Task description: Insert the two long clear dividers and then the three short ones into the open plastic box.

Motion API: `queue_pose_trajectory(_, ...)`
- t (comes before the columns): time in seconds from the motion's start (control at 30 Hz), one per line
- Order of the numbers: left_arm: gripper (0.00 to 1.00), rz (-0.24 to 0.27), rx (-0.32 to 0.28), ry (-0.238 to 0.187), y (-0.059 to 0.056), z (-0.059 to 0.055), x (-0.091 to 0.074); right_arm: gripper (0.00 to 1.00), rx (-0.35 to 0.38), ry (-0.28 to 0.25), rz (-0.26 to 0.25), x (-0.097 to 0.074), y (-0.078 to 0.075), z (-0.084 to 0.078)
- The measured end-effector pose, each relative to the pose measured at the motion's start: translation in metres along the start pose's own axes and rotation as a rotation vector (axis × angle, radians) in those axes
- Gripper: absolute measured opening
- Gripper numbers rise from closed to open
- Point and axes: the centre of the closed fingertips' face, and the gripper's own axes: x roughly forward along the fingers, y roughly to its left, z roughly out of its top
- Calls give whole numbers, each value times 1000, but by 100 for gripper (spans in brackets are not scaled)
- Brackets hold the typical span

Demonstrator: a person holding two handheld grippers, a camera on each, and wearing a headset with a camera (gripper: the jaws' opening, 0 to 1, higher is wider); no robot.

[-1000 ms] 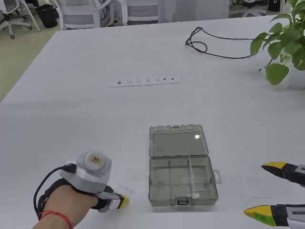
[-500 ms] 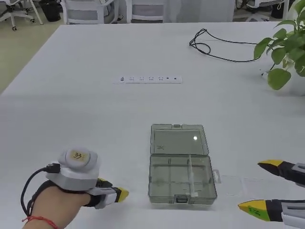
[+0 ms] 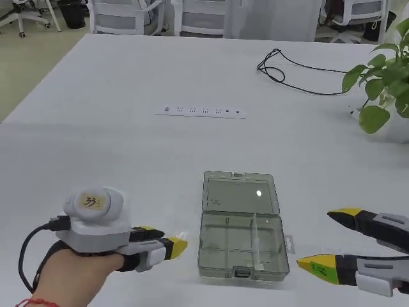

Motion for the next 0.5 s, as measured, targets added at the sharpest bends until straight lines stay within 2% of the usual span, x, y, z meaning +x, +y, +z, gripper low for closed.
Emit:
queue_pose_trajectory(0.1,30,-40,-3,-43,-16,11,1,65,20,-40,11,7,10,17)
queue_pose_trajectory(0.2,30,-73,0,-67,-31,17,2,57,35,-72,13,14,18,30)
queue_pose_trajectory(0.27,30,-98,3,-88,-42,22,3,53,85,-99,22,19,21,36)
queue_pose_trajectory(0.5,30,-163,26,-125,-73,32,9,34,177,-114,24,35,25,44)
